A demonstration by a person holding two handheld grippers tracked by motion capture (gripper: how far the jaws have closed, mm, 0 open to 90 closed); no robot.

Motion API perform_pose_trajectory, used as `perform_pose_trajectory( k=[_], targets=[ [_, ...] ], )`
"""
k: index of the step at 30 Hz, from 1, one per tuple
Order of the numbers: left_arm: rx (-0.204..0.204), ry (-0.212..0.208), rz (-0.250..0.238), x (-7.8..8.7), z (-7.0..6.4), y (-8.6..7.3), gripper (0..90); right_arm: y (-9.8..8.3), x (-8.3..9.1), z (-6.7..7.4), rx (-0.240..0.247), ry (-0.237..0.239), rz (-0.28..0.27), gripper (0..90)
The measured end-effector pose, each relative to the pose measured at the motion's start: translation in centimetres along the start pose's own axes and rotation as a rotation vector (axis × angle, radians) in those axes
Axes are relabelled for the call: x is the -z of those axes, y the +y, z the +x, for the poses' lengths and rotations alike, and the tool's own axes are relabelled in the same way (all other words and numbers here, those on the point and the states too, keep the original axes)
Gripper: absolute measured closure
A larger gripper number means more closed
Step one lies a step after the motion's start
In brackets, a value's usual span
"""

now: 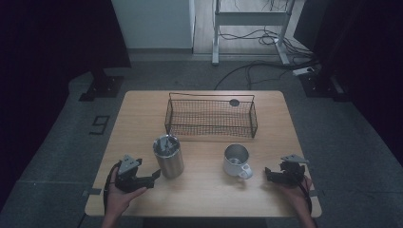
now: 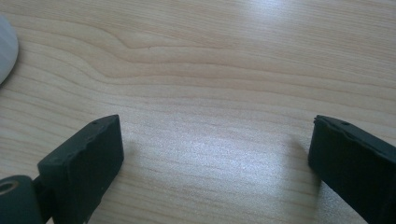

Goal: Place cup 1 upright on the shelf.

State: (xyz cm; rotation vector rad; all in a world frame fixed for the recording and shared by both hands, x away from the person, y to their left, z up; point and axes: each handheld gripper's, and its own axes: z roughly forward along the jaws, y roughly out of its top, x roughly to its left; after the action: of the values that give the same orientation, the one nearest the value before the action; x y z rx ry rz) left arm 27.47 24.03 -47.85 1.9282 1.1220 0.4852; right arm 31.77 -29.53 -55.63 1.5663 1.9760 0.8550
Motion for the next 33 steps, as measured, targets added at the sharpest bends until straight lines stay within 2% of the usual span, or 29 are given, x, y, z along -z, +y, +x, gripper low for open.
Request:
perform_pose_trajectory(
  k=[6, 12, 25, 33],
  targets=[
    [-0.011, -0.020, 0.000, -0.1, -0.3, 1.0, 11.8, 0.0, 0.0, 0.0, -0.001, 0.001, -0.002, 3.2],
    [-0.005, -0.034, -0.014, -0.3, -0.3, 1.7, 11.4, 0.0, 0.0, 0.0, -0.001, 0.001, -0.002, 3.3],
    [0.006, -0.080, -0.023, -1.1, -0.7, 2.4, 6.8, 0.0, 0.0, 0.0, -0.001, 0.000, -0.002, 3.4],
    [0.007, -0.086, -0.020, -1.9, -0.9, 2.7, 3.5, 0.0, 0.0, 0.0, -0.001, 0.000, -0.002, 3.4]
  ],
)
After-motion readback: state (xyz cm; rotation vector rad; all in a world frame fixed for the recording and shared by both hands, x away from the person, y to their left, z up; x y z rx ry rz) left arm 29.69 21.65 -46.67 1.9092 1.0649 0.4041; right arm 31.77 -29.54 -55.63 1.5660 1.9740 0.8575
